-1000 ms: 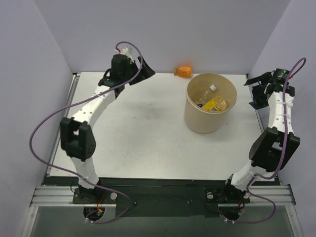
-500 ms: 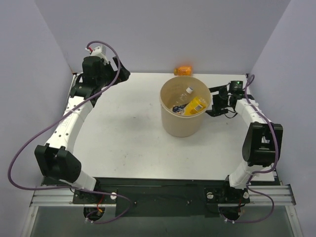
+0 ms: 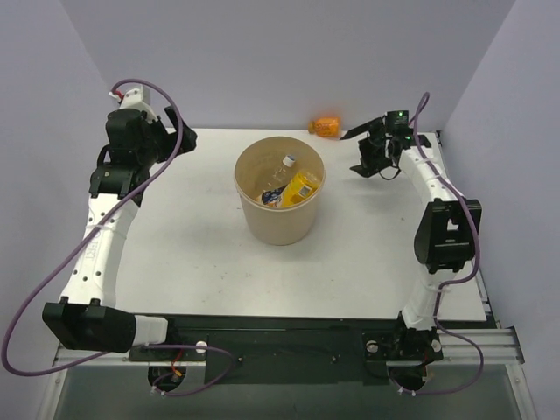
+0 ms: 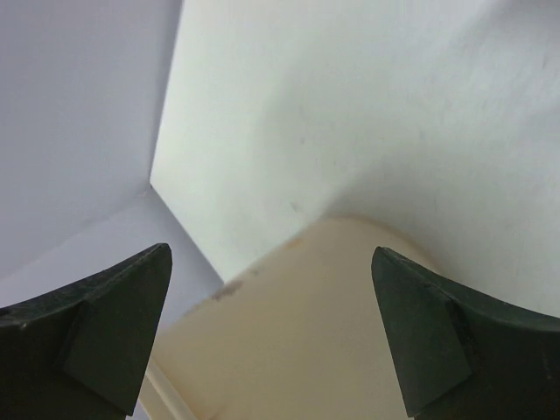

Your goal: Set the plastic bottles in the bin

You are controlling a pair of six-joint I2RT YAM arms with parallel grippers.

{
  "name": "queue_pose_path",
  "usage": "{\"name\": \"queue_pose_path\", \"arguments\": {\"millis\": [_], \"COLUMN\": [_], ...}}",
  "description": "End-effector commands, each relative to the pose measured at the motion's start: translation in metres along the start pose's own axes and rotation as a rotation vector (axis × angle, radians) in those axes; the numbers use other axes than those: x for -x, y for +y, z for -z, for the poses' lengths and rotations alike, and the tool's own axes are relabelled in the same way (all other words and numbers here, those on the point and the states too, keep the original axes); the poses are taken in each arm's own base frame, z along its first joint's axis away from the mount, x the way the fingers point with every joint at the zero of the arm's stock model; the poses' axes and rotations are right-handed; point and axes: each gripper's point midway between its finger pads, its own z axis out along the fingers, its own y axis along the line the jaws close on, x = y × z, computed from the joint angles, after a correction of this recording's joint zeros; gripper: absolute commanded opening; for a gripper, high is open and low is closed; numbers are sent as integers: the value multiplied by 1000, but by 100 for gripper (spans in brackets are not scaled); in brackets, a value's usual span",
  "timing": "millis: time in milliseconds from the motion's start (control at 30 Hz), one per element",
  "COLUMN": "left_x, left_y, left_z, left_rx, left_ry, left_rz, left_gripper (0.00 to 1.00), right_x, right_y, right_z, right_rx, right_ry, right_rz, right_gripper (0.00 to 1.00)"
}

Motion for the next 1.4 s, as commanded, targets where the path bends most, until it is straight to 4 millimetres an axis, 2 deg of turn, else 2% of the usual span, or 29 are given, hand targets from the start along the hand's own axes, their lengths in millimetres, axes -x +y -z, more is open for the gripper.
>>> {"name": "queue_pose_path", "arguments": {"millis": [0, 33, 67, 100, 133, 167, 200, 467, 500, 533, 567, 600, 733, 833, 1033, 1367], "left_x": [-1, 1, -1, -1, -2, -2, -3, -5, -7, -7, -8, -7, -15, -18, -26, -35], "left_y": [24, 29, 31, 34, 36, 38, 39, 46, 47, 47, 46, 45, 43, 43, 40, 42], "left_z": [1, 0, -1, -2, -4, -5, -7, -16, -19, -20, -23, -25, -33, -38, -46, -60], "left_rx": [53, 63, 68, 74, 79, 81, 85, 95, 94, 94, 86, 81, 59, 54, 31, 25], "left_ry": [15, 12, 16, 17, 20, 22, 24, 19, 19, 16, 11, 7, 8, 11, 30, 58], "left_rz": [-12, -6, -1, 2, 8, 8, 10, 12, 13, 24, 26, 38, 78, 98, 118, 128], "left_gripper": [97, 97, 97, 97, 97, 97, 97, 97, 97, 97, 97, 97, 97, 97, 97, 97], "right_x": [61, 69, 71, 77, 82, 87, 93, 131, 133, 137, 140, 144, 151, 155, 150, 140], "right_y": [-9, 9, -1, 17, 8, 21, 25, 47, 37, 50, 46, 51, 39, 41, 47, 47], "right_z": [-16, -14, -36, -37, -56, -58, -73, -141, -157, -155, -167, -168, -188, -198, -209, -230], "right_rx": [-100, -71, -103, -64, -90, -64, -47, 101, 95, 130, 137, 160, 177, 222, 275, 296], "right_ry": [-184, -209, -193, -205, -198, -213, -223, -313, -310, -321, -318, -323, -331, -339, -320, -320], "right_rz": [68, 79, 66, 70, 56, 53, 56, 26, 24, 33, 18, 13, -31, -43, -63, -90], "right_gripper": [92, 92, 92, 91, 92, 92, 92, 92, 92, 92, 92, 92, 92, 92, 93, 96]}}
